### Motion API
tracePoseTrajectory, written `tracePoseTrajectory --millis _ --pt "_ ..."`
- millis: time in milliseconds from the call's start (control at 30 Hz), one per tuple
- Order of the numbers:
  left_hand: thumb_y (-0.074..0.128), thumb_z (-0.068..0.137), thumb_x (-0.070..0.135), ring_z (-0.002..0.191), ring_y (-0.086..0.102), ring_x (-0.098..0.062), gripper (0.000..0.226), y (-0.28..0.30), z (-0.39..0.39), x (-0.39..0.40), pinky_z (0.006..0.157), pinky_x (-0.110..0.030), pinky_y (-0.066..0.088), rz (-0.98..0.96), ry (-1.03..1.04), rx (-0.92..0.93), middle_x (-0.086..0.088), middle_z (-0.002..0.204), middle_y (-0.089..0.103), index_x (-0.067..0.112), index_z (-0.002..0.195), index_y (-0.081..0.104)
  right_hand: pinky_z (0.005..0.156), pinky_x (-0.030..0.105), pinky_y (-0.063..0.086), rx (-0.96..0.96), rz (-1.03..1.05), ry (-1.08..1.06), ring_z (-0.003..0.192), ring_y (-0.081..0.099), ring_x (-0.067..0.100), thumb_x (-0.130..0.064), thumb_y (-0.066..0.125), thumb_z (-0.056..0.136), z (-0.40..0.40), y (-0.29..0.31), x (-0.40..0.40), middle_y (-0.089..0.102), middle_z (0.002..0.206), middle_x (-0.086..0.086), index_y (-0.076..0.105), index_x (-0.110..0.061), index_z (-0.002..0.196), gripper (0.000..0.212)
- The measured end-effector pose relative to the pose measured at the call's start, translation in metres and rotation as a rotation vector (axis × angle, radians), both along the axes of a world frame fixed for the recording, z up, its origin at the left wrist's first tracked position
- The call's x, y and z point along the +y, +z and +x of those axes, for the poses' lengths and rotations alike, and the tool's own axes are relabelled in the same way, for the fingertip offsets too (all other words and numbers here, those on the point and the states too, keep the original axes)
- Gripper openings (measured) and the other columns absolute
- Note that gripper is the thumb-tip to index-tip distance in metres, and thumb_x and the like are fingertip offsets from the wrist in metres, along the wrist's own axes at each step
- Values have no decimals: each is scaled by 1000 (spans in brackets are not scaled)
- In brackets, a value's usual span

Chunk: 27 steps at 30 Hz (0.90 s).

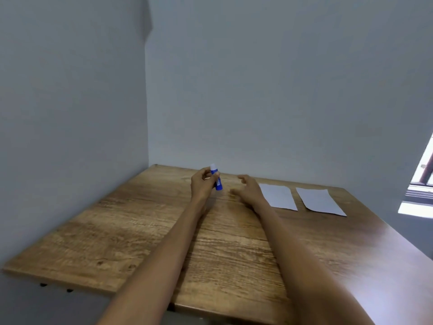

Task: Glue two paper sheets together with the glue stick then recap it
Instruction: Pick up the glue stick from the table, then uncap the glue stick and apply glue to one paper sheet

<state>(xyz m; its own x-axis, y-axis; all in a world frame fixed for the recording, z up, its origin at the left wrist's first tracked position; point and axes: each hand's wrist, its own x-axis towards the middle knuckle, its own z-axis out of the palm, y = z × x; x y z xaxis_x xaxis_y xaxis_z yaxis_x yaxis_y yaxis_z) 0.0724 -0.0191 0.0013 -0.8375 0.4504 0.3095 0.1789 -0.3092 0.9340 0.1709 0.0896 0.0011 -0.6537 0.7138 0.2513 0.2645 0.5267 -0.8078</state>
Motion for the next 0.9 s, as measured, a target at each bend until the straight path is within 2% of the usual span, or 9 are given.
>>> tracePoseTrajectory --millis 133,233,333,433,567,700,733,833,900 --pt "65 87 9 91 62 -23 33 10 16 10 74 -28 56 39 -6 47 -18 102 62 -6 116 59 90 30 47 364 -206 -81 102 59 17 -24 50 96 10 5 -16 60 124 8 58 -13 120 28" --pt "66 86 11 89 62 -19 25 17 34 24 74 -25 54 90 7 44 -16 101 66 -2 108 64 77 32 53 425 -543 84 80 65 18 -34 40 100 12 7 -33 69 99 12 62 -8 111 36" --pt "68 84 13 86 65 -18 17 22 46 33 70 -23 54 128 -28 -4 -10 97 68 7 101 67 72 25 55 652 -783 298 80 66 15 -26 42 101 12 6 -38 68 93 9 58 -4 117 31" --pt "68 84 12 81 66 -19 17 25 49 36 66 -21 55 168 -61 -25 -14 95 69 6 100 68 80 26 50 847 -929 382 85 62 16 -15 40 101 11 6 -34 63 95 10 51 0 125 30" --pt "69 83 12 80 68 -18 24 29 49 34 64 -18 56 220 -110 -33 -11 95 71 5 106 68 60 21 46 800 -938 378 62 46 9 -28 37 102 7 2 -31 47 68 1 58 -11 110 28" --pt "68 84 12 80 70 -10 12 28 51 31 72 -18 56 223 -216 69 -4 90 72 22 90 70 47 23 37 681 -933 294 47 40 10 -50 33 99 7 2 -29 41 55 0 52 -18 73 46" --pt "67 84 12 81 70 -9 13 28 51 30 73 -18 56 230 -222 69 -3 91 72 24 90 70 47 23 38 674 -944 297 46 43 10 -51 35 98 7 2 -29 45 53 -1 52 -18 71 46" --pt "66 85 10 78 71 -8 14 26 48 28 68 -16 56 275 -222 33 -2 91 72 23 91 69 58 25 49 705 -1004 402 63 59 12 -46 33 100 7 2 -32 61 73 6 61 -15 101 42" --pt "66 85 9 76 71 -11 14 26 44 25 66 -18 57 301 -217 5 -3 89 72 22 89 69 58 25 47 733 -1038 421 60 52 11 -37 35 102 6 3 -33 54 70 4 59 -13 108 35"
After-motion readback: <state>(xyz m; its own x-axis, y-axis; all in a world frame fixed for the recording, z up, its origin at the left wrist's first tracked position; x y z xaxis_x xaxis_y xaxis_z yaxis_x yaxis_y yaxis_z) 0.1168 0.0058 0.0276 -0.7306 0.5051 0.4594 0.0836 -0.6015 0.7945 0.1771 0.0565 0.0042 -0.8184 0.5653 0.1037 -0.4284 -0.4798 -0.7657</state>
